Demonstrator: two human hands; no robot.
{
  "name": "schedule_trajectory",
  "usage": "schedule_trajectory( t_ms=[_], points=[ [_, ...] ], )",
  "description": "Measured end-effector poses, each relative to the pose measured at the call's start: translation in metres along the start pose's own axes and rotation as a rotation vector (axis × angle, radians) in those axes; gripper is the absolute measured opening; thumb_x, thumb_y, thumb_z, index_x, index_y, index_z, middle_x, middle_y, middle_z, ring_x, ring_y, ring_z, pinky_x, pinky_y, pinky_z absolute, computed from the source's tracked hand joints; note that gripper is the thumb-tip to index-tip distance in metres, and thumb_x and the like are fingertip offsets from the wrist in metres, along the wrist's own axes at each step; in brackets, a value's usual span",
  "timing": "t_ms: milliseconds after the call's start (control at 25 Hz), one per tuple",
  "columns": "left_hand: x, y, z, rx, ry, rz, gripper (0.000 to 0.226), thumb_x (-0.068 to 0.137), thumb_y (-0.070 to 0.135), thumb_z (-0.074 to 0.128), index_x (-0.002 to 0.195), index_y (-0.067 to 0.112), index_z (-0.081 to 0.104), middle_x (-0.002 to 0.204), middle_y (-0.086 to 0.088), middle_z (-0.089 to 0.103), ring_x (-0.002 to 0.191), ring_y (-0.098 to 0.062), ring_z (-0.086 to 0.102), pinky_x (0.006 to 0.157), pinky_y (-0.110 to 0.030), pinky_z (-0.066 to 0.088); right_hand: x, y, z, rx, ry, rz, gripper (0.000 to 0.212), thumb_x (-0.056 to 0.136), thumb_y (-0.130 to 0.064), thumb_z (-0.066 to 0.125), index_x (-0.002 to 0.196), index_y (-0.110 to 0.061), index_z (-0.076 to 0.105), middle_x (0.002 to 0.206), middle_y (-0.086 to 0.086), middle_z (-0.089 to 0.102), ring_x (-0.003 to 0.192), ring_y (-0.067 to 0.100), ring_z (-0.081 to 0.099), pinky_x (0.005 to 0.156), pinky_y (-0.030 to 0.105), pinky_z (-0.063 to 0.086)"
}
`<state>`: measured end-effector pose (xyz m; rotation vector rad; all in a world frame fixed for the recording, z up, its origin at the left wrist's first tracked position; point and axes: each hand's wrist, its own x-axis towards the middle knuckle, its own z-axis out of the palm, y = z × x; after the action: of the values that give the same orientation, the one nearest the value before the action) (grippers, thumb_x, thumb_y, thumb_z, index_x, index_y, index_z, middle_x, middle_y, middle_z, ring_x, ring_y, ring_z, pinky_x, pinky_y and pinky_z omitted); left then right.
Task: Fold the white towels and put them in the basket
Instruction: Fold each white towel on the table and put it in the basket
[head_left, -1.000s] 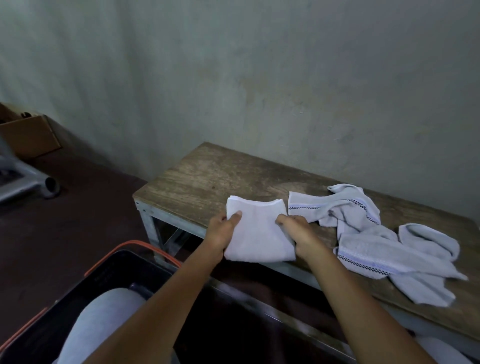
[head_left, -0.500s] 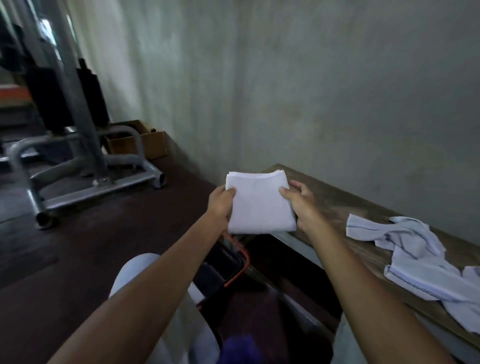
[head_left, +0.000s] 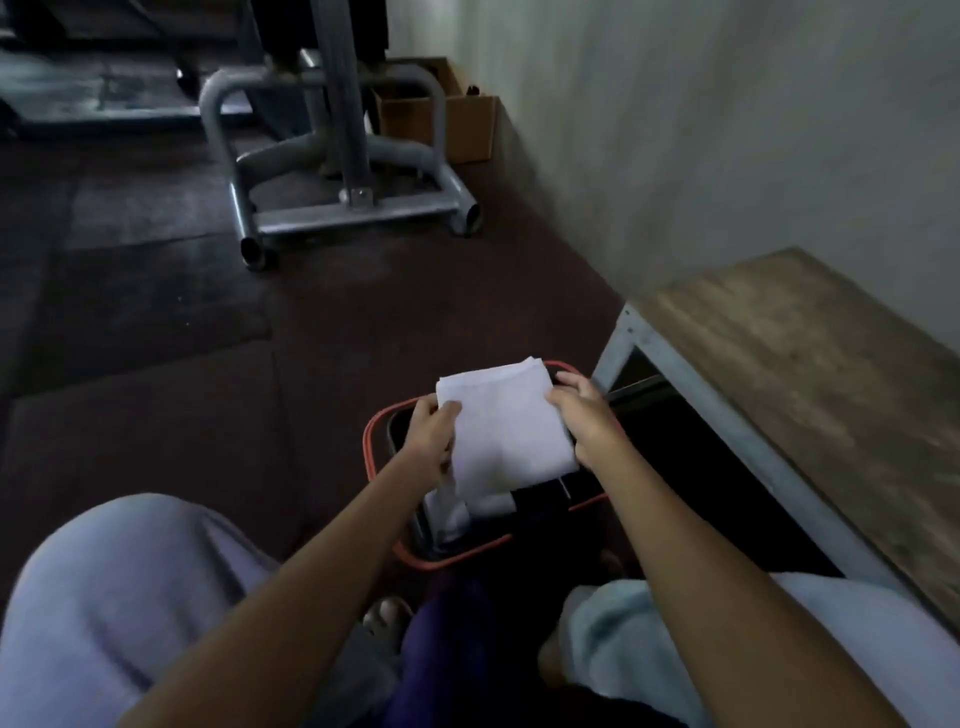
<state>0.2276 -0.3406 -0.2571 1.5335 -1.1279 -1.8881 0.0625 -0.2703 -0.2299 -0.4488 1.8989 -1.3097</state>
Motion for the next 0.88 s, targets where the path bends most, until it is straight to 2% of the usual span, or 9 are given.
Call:
schedule_trajectory(
  t_ms=[120,200,360,560,640,720,880],
  points=[
    [0.053,-0.06,-0.005,0.017,0.145,-0.106,0.025,0.089,0.023,0.046,0.111,0.012,0.051,0.084,-0.005,0.056,0.069,-0.019,0.052,0.065,-0.036,0.048,0.05,0.065,0.024,-0.074,-0.064,0.145,0.045,0.086,-0.001,0.052,0.13,-0.005,0.047,0.116,0.012,0.061,0.094,0.019,0.058,0.072,0.025,0.047],
    [0.084,-0.085,0.001,0.003,0.242,-0.174,0.023,0.089,0.015,0.04,0.11,0.011,0.049,0.095,-0.007,0.056,0.078,-0.022,0.054,0.07,-0.035,0.047,0.083,0.102,0.039,-0.11,-0.105,0.215,0.043,0.087,-0.001,0.052,0.129,-0.006,0.046,0.114,0.01,0.059,0.092,0.016,0.057,0.066,0.02,0.045],
    [0.128,-0.117,0.017,0.076,0.441,-0.216,0.034,0.092,0.01,0.039,0.125,0.005,0.041,0.111,-0.018,0.055,0.102,-0.035,0.054,0.083,-0.035,0.041,0.123,0.158,0.066,-0.11,-0.154,0.313,0.041,0.088,-0.001,0.05,0.128,-0.01,0.045,0.111,0.006,0.056,0.091,0.013,0.056,0.064,0.017,0.044],
    [0.149,-0.13,0.029,0.12,0.585,-0.238,0.029,0.096,0.018,0.038,0.124,0.009,0.04,0.114,-0.024,0.056,0.102,-0.037,0.054,0.077,-0.031,0.032,0.148,0.198,0.08,-0.088,-0.156,0.336,0.035,0.089,-0.005,0.055,0.124,-0.01,0.048,0.104,0.003,0.059,0.088,0.013,0.057,0.062,0.017,0.045],
    [0.152,-0.136,0.029,0.132,0.6,-0.196,0.033,0.097,0.021,0.039,0.127,0.009,0.04,0.119,-0.023,0.056,0.107,-0.038,0.054,0.081,-0.031,0.035,0.151,0.204,0.078,-0.105,-0.154,0.296,0.035,0.089,-0.007,0.056,0.124,-0.01,0.049,0.111,0.007,0.06,0.089,0.013,0.057,0.065,0.018,0.045],
    [0.152,-0.147,0.026,0.185,0.577,-0.075,0.037,0.095,0.019,0.042,0.131,0.009,0.041,0.126,-0.02,0.054,0.115,-0.036,0.051,0.092,-0.03,0.037,0.154,0.204,0.075,-0.141,-0.158,0.246,0.035,0.09,-0.006,0.057,0.124,-0.009,0.05,0.117,0.01,0.06,0.093,0.014,0.057,0.069,0.019,0.046],
    [0.141,-0.162,0.021,0.357,0.481,0.153,0.044,0.09,0.007,0.045,0.135,0.004,0.043,0.14,-0.016,0.043,0.132,-0.029,0.039,0.106,-0.022,0.024,0.157,0.201,0.071,-0.258,-0.162,0.155,0.033,0.09,-0.01,0.057,0.123,-0.009,0.052,0.118,0.011,0.061,0.096,0.017,0.058,0.079,0.027,0.047]
  ],
)
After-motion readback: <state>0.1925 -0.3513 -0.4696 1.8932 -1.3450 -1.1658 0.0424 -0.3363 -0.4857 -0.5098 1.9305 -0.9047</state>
